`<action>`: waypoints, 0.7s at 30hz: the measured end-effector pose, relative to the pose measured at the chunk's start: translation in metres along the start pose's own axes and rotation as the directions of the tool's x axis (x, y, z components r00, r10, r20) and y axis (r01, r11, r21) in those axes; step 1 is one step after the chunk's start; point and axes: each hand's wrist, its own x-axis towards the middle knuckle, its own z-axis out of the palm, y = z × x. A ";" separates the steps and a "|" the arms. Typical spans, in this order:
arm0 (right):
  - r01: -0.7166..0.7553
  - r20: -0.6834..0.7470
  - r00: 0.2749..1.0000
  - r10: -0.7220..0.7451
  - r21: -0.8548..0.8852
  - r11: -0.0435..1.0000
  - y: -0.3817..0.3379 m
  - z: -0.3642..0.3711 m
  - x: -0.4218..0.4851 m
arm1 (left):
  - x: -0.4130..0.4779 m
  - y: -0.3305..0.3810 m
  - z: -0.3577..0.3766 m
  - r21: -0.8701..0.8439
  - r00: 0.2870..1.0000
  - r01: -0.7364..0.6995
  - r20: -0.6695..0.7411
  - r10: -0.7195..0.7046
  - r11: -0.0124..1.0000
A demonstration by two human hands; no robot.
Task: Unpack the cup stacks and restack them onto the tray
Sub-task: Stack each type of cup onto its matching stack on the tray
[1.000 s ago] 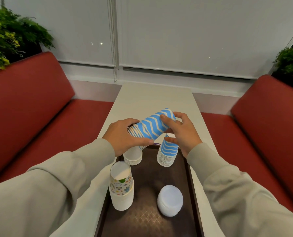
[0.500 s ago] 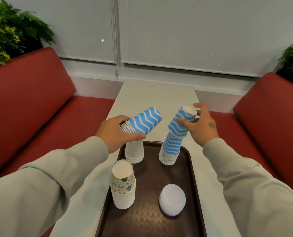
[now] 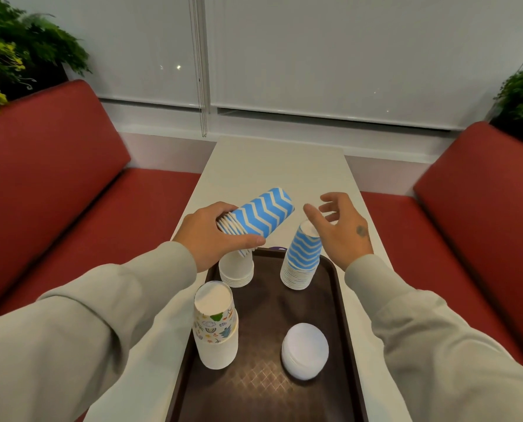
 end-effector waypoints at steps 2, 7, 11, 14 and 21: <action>-0.032 0.056 0.998 0.028 0.062 0.998 -0.010 0.000 0.000 | 0.000 0.002 0.002 0.000 1.000 -0.006 0.000 0.006 1.000; -0.181 0.268 0.957 0.111 0.256 0.950 -0.021 0.009 -0.001 | -0.002 0.011 0.005 -0.016 1.000 -0.031 0.001 0.031 0.999; -0.221 0.254 0.959 0.126 0.392 0.893 -0.023 0.014 -0.001 | -0.006 0.014 0.003 -0.039 0.998 -0.042 0.037 0.043 0.998; -0.244 0.244 0.959 0.142 0.467 0.850 -0.024 0.015 -0.001 | -0.006 0.012 0.002 -0.011 0.998 -0.046 0.037 0.046 0.999; -0.222 0.203 0.969 0.140 0.473 0.852 -0.025 0.013 0.004 | -0.005 0.013 0.002 -0.001 0.998 -0.049 0.039 0.049 0.999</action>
